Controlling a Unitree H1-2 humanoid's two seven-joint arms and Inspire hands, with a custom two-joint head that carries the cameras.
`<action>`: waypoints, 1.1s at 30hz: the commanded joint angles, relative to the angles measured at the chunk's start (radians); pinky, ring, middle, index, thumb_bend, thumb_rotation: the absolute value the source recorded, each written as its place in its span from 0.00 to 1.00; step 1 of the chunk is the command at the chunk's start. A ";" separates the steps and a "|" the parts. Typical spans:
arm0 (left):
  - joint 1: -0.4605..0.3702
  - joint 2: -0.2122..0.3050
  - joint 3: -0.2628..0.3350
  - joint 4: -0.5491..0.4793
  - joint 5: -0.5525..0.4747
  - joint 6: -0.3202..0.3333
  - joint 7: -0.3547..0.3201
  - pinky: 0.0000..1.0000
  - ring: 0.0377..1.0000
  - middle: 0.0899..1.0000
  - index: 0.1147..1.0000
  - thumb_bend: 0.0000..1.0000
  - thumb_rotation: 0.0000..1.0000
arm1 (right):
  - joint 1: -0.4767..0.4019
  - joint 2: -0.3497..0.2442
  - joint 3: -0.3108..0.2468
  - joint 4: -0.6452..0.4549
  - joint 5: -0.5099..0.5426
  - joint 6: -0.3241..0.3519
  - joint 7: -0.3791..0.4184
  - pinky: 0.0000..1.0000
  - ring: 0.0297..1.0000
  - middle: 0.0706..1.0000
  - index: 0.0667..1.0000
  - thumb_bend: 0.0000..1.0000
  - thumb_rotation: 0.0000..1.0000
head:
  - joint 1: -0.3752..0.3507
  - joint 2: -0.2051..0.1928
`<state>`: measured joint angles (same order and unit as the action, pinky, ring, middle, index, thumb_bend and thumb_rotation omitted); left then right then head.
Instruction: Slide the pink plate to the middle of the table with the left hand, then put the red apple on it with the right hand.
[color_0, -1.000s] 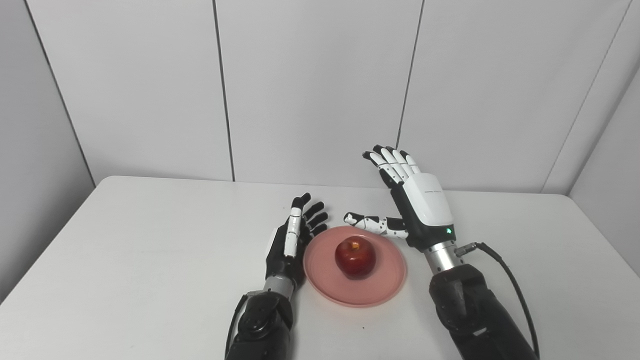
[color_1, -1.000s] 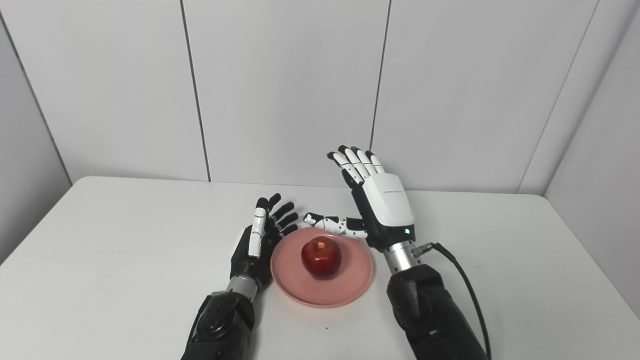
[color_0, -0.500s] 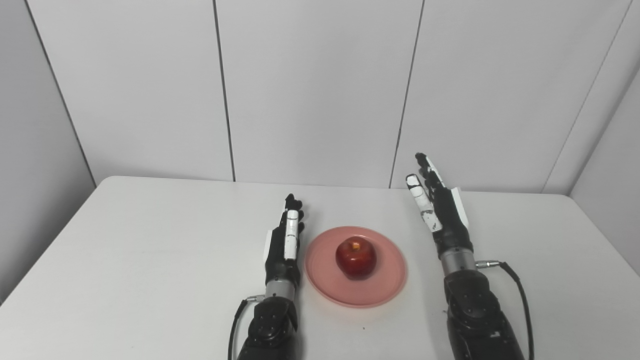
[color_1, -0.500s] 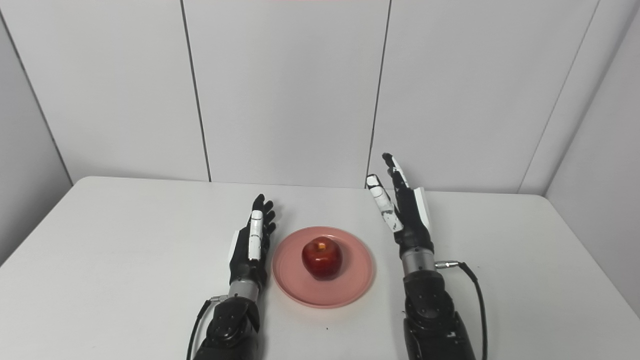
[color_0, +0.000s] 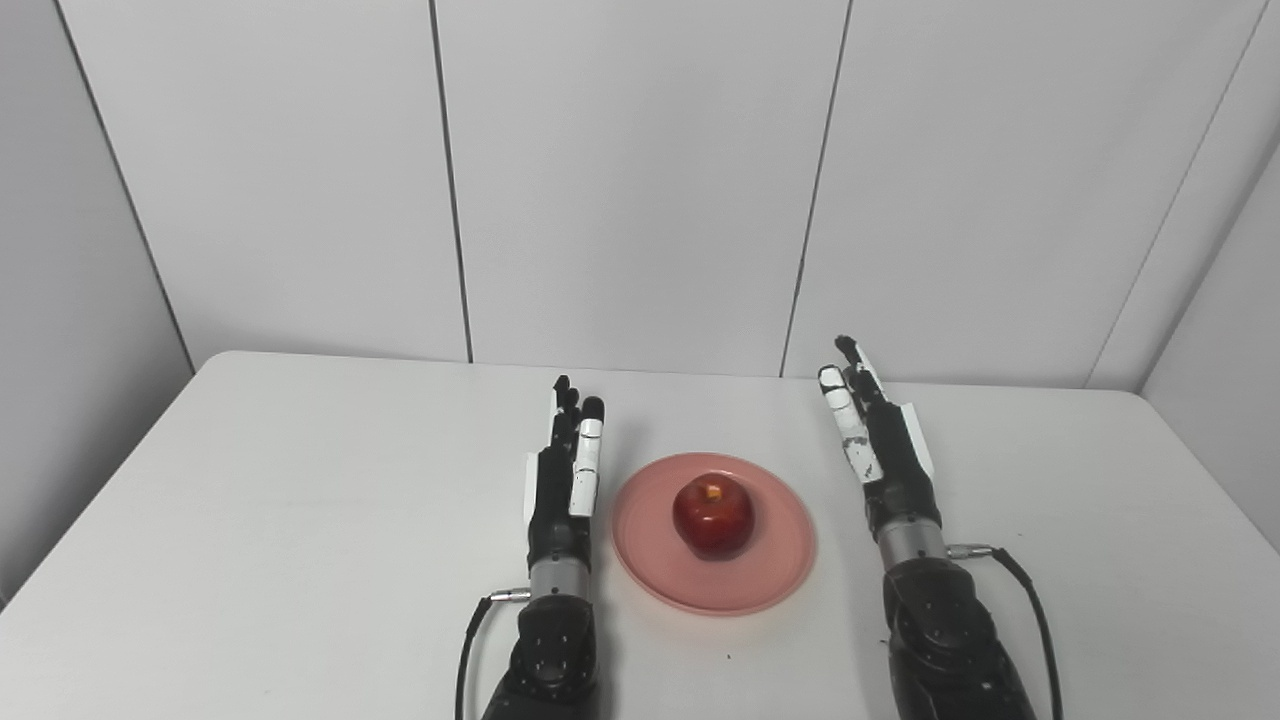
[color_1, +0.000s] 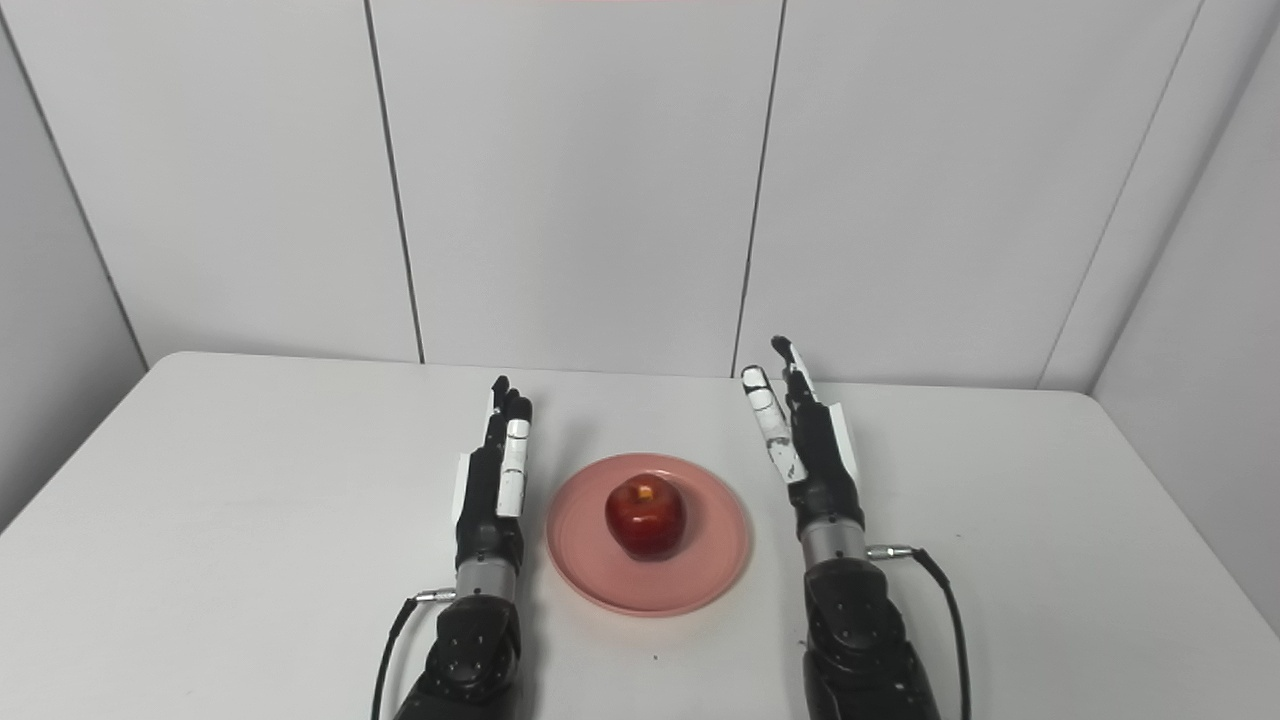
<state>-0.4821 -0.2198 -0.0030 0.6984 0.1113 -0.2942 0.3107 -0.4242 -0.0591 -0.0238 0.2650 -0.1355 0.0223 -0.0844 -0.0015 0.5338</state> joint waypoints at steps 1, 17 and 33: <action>0.060 0.016 -0.005 0.022 0.023 0.022 0.013 1.00 1.00 1.00 1.00 0.68 1.00 | -0.023 0.007 -0.003 -0.036 0.005 0.016 -0.008 1.00 1.00 1.00 0.95 0.77 1.00 | 0.001 0.001; 0.041 0.058 -0.005 -0.087 -0.024 0.220 -0.069 1.00 1.00 1.00 1.00 0.69 1.00 | 0.020 0.112 -0.135 0.031 0.227 0.096 -0.027 1.00 1.00 1.00 0.98 0.75 1.00 | -0.021 0.017; 0.042 0.070 0.025 -0.147 -0.052 0.357 -0.118 1.00 1.00 1.00 1.00 0.70 0.92 | 0.034 0.165 -0.188 0.144 0.333 -0.009 -0.031 1.00 1.00 1.00 1.00 0.77 1.00 | -0.041 0.024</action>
<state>-0.4574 -0.1517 0.0149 0.5298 0.0621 0.0084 0.1780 -0.3970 0.0929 -0.2079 0.3820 0.1845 0.0064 -0.1045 -0.0430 0.5568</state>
